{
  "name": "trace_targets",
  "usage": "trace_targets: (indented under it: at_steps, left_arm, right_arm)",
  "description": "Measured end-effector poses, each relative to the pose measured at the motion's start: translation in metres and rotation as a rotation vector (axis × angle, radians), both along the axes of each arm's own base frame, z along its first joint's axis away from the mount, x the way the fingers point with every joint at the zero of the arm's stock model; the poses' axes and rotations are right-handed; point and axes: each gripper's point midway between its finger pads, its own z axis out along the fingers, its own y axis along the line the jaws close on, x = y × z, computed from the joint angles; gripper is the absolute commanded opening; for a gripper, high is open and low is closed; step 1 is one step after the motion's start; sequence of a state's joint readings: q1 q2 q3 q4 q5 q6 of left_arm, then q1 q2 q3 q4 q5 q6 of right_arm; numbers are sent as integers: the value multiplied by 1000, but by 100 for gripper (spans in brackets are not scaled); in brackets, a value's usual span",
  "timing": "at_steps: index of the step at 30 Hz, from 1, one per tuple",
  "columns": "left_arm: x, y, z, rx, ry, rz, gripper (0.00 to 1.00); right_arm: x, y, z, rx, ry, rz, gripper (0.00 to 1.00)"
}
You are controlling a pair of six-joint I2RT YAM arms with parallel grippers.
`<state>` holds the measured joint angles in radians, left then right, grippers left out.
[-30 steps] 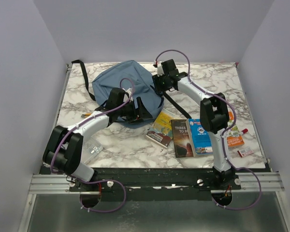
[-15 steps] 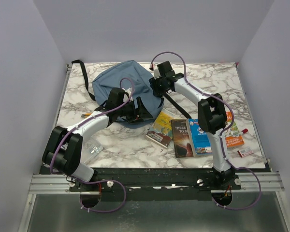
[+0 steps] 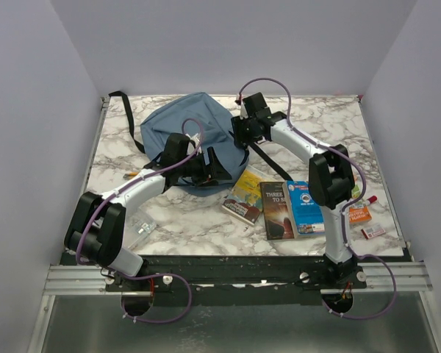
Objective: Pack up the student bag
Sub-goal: Unzip the student bag at the center of the board.
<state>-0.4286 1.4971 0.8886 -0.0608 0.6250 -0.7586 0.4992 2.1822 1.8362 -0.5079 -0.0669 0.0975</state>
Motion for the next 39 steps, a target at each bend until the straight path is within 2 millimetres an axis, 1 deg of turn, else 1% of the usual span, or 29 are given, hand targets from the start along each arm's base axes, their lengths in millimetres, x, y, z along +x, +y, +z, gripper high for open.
trace_targets:
  at_steps: [3,4,5,6,8,11,15,18,21,25,32,36,39]
  left_arm:
    - [2,1,2,-6,-2,2,74]
    - [3,1,4,-8,-4,2,74]
    - [4,0,6,-11,-7,0,74]
    - [5,0,9,-16,-13,-1,74]
    - [7,-1,13,-21,-20,-3,74]
    - [7,-1,13,-24,-20,-5,74]
    - [6,-1,13,-24,-16,-7,74]
    - [5,-1,13,-26,-14,-11,73]
    - [4,-1,13,-28,-11,-14,73]
    - [4,-2,12,-30,-5,-19,73]
    - [3,-2,11,-31,-1,-21,73]
    - [3,-2,11,-31,-1,-22,73]
    - [3,-2,11,-32,0,-22,75]
  right_arm:
    - [-4,1,6,46,30,-76,52]
    - [-4,1,7,57,38,-95,53]
    - [-5,1,6,64,47,-115,57]
    - [-6,0,4,71,58,-136,60]
    - [-12,-2,-1,78,84,-161,62]
    - [-18,-4,-9,100,127,-169,64]
    - [-21,-6,-9,154,158,-165,65]
    - [-27,-13,-6,198,185,-175,63]
    - [-28,-18,-1,236,194,-186,62]
    - [-29,-27,1,251,179,-180,60]
    - [-26,-22,5,258,118,-80,49]
    - [-23,-19,8,256,86,-37,48]
    - [-25,-17,8,251,75,9,51]
